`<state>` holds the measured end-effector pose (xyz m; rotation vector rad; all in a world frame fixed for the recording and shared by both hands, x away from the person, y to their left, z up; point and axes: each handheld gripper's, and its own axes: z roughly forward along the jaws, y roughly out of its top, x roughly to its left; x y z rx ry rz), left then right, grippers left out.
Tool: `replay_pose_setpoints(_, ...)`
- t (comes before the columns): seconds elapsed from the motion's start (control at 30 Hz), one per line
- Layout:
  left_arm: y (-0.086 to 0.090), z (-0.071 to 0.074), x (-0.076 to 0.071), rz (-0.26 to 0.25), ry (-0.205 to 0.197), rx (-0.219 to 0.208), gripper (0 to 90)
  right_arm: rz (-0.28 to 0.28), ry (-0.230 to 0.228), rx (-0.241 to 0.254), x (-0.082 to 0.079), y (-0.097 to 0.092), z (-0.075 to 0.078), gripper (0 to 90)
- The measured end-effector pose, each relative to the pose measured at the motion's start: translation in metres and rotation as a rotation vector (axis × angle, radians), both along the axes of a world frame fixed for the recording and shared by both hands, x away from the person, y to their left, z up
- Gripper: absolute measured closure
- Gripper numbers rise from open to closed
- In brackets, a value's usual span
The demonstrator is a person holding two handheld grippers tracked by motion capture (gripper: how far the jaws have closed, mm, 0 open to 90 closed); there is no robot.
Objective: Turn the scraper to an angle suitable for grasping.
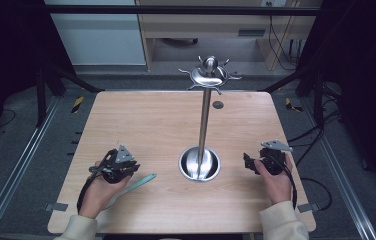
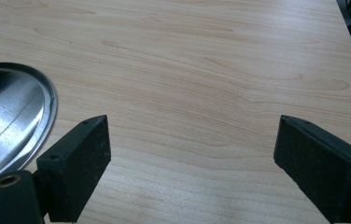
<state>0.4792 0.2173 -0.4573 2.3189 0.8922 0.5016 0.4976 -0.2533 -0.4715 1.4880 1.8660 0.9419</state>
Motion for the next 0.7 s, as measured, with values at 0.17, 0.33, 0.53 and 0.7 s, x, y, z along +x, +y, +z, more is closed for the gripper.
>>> replay_pose_setpoints(0.17,-0.012,-0.007,-0.001,-0.035,0.045,0.017,90.0,0.007,0.001,0.002,0.0,0.001,0.0,11.3)
replay_pose_setpoints(0.33,-0.014,-0.013,0.002,-0.025,0.075,0.014,90.0,0.01,0.004,0.005,0.001,0.001,0.0,11.6)
replay_pose_setpoints(0.53,-0.024,-0.02,0.004,-0.065,0.092,0.043,90.0,0.011,0.005,0.006,0.001,0.001,-0.001,11.6)
replay_pose_setpoints(0.7,-0.026,-0.019,-0.001,-0.087,0.105,0.043,90.0,0.012,0.006,0.008,0.001,0.001,-0.001,11.6)
